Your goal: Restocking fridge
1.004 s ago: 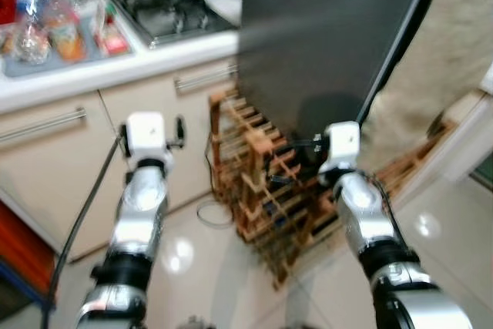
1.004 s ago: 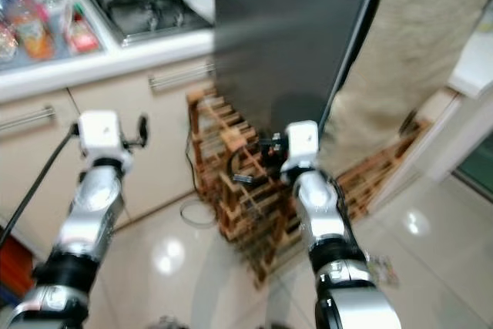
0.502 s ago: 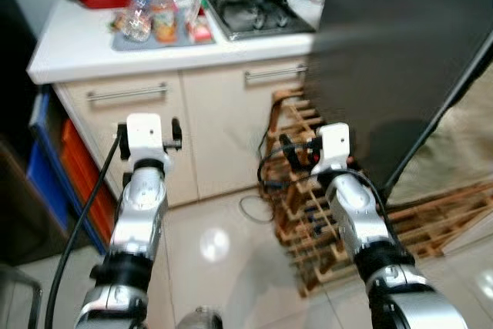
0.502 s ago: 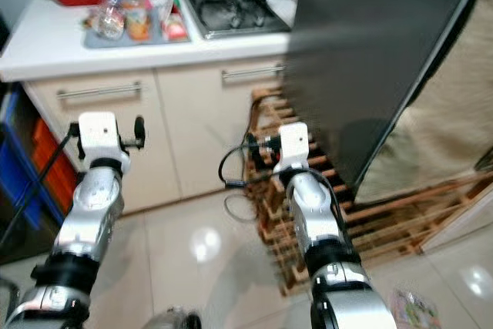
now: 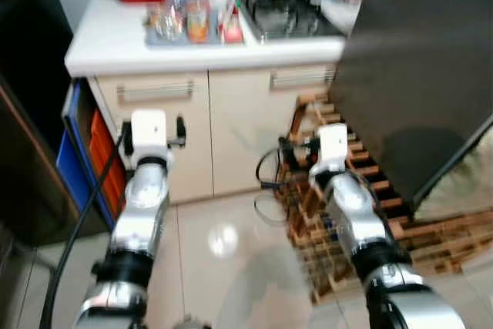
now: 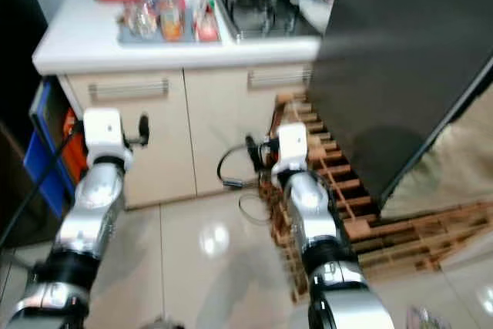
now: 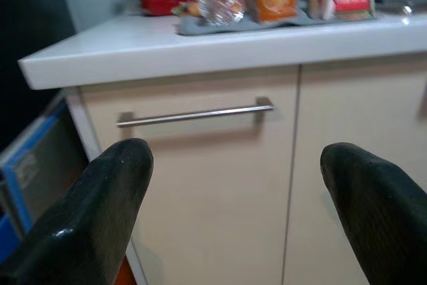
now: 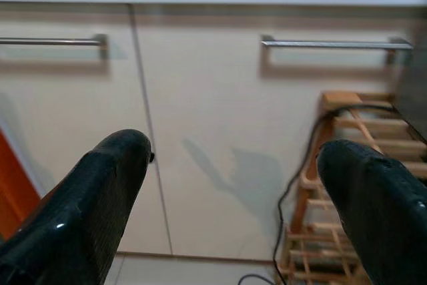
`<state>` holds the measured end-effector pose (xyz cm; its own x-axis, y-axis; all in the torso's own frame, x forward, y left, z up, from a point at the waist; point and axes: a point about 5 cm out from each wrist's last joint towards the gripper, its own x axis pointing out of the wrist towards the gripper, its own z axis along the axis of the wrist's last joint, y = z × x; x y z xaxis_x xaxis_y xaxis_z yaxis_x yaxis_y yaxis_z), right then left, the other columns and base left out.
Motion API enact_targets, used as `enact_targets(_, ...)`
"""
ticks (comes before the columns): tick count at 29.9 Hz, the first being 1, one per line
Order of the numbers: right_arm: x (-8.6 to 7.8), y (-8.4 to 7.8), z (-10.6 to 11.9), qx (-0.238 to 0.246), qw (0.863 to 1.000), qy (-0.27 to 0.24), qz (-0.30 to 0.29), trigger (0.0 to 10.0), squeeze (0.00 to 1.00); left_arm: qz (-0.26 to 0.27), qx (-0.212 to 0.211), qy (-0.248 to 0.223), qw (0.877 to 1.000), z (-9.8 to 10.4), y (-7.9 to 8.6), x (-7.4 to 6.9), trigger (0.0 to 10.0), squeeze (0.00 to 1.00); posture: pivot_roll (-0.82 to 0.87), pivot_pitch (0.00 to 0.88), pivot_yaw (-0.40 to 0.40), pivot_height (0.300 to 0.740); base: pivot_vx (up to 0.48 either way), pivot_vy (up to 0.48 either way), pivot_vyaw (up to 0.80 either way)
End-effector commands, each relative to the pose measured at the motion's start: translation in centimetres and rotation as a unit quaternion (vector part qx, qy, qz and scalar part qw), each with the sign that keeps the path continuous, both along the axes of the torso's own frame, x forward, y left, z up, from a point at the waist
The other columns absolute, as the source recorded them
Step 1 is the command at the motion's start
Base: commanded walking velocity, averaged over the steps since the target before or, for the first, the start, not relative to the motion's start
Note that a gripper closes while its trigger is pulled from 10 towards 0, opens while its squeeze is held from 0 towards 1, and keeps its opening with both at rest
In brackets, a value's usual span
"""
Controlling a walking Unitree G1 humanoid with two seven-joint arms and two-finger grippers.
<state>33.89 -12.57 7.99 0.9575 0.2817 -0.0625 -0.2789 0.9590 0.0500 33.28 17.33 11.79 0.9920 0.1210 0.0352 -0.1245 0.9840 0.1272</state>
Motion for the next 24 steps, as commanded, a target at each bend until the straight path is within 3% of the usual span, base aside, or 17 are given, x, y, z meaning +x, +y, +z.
enact_targets(1,-0.2,-1.1,0.2,-0.012,1.0,-0.019,-0.021,10.0,0.69,-0.04,-0.007,-0.004,0.999,0.2,-1.1,0.2,10.0,0.0,-0.09,0.0,0.003,0.74,0.0,0.0,-0.52)
enact_targets(5,-0.3,-1.3,0.4,-0.034,0.998,-0.028,-0.035,10.0,0.69,-0.072,-0.02,0.001,0.997,0.3,-1.6,0.5,10.0,0.0,-0.09,0.0,0.007,0.727,0.0,0.0,-0.33)
enact_targets(7,-0.4,-1.3,0.2,-0.022,0.999,-0.023,-0.038,10.0,0.7,-0.076,-0.027,-0.001,0.997,0.5,-1.4,0.8,10.0,0.0,-0.09,0.0,0.009,0.718,0.0,0.0,0.0)
enact_targets(11,-0.9,-0.1,-0.3,-0.017,0.999,-0.021,-0.031,10.0,0.7,-0.04,-0.095,0.025,0.994,-0.6,-0.5,0.4,10.0,0.0,-0.09,0.0,0.019,0.697,0.0,0.0,-0.33)
enact_targets(17,-1.0,0.3,-0.3,-0.025,0.999,-0.026,-0.033,10.0,0.7,-0.037,-0.102,0.007,0.994,-0.3,-0.4,0.4,10.0,0.0,-0.07,0.0,0.011,0.689,0.0,0.0,-0.48)
enact_targets(22,-0.4,-0.6,1.7,-0.039,0.993,-0.082,-0.075,10.0,0.71,-0.036,-0.103,-0.008,0.994,0.3,0.3,0.5,10.0,0.0,-0.08,0.0,-0.008,0.689,0.0,0.0,-0.5)
enact_targets(24,-0.4,-2.5,2.3,-0.037,0.987,-0.095,-0.124,10.0,0.71,-0.005,-0.138,0.003,0.99,-0.1,1.7,0.7,10.0,0.0,-0.08,0.0,-0.007,0.689,0.0,0.0,-0.55)
